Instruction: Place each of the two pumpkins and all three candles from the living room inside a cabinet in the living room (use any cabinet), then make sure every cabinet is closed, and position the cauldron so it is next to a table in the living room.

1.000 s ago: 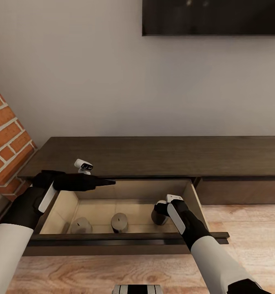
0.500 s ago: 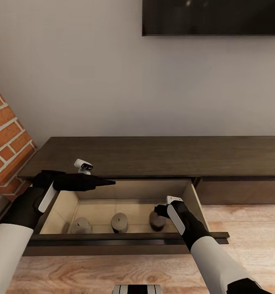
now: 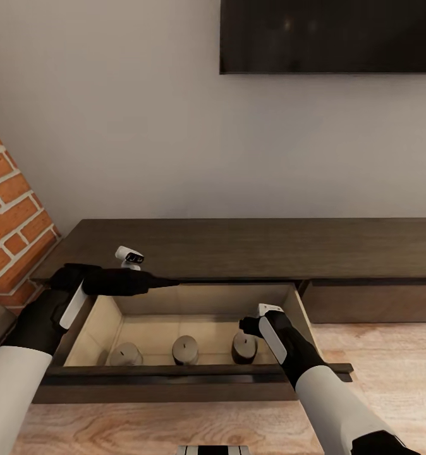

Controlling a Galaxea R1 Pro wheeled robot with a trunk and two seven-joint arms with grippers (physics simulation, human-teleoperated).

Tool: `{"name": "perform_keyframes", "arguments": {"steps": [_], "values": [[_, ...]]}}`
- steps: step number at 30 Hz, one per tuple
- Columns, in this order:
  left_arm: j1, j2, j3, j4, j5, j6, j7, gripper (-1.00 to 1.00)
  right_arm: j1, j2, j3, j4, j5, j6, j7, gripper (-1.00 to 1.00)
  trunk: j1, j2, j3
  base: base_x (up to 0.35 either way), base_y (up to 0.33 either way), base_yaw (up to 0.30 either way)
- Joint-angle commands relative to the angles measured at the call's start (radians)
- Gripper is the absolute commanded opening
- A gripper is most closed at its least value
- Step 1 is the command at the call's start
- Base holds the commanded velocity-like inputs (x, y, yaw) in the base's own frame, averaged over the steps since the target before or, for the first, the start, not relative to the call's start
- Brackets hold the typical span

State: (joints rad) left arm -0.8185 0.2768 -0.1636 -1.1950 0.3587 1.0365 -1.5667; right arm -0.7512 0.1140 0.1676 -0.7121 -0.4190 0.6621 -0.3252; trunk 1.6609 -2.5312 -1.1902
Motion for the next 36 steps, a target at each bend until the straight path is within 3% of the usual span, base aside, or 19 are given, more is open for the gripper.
{"name": "perform_keyframes", "arguments": {"steps": [1, 36], "values": [[-0.001, 0.001, -0.002, 0.0, 0.0, 0.011, -0.004, 1.0, 0.0, -0.001, 0.004, -0.001, -0.011, 0.002, -0.01, 1.0, -0.001, 0.0, 0.003, 0.0, 0.0, 0.0], [-0.002, 0.001, -0.002, 0.005, -0.007, 0.011, -0.004, 1.0, -0.02, -0.002, -0.002, 0.072, -0.026, 0.019, -0.009, 1.0, -0.016, 0.008, 0.138, -0.013, 0.0, 0.0]]}}
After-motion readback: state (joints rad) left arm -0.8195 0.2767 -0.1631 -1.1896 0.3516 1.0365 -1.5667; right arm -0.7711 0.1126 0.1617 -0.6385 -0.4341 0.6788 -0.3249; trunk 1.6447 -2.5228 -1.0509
